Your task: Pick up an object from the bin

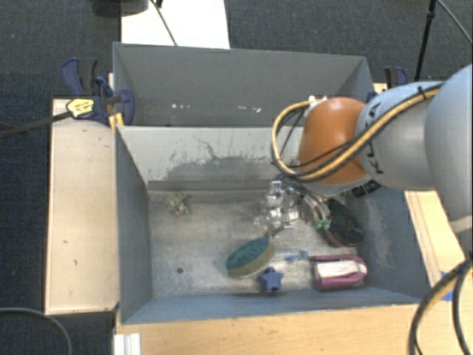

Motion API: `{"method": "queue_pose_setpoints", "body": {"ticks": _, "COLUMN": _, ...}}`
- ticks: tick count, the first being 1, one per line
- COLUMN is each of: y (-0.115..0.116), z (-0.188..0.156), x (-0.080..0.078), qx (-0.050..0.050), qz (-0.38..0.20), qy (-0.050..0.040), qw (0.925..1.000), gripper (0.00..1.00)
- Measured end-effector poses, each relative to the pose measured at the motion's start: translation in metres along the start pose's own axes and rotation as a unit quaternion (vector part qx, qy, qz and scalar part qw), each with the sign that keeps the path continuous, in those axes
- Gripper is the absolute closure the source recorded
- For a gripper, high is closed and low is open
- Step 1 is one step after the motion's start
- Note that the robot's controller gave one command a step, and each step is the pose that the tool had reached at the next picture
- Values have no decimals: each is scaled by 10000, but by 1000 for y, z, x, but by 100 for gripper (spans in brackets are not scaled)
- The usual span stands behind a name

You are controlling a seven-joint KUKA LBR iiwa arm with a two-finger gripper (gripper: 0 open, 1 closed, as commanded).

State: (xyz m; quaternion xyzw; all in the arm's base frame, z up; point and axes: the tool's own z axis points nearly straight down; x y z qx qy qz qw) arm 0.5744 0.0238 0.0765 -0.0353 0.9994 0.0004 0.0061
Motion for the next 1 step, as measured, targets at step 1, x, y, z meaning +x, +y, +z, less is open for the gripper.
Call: {"method": "queue_pose_setpoints", "body": {"ticks": 1, "y": 18, "z": -127, "x": 0, "qx": -2, "qz": 13, "qy": 6, "qw": 10000, "gripper": 100}}
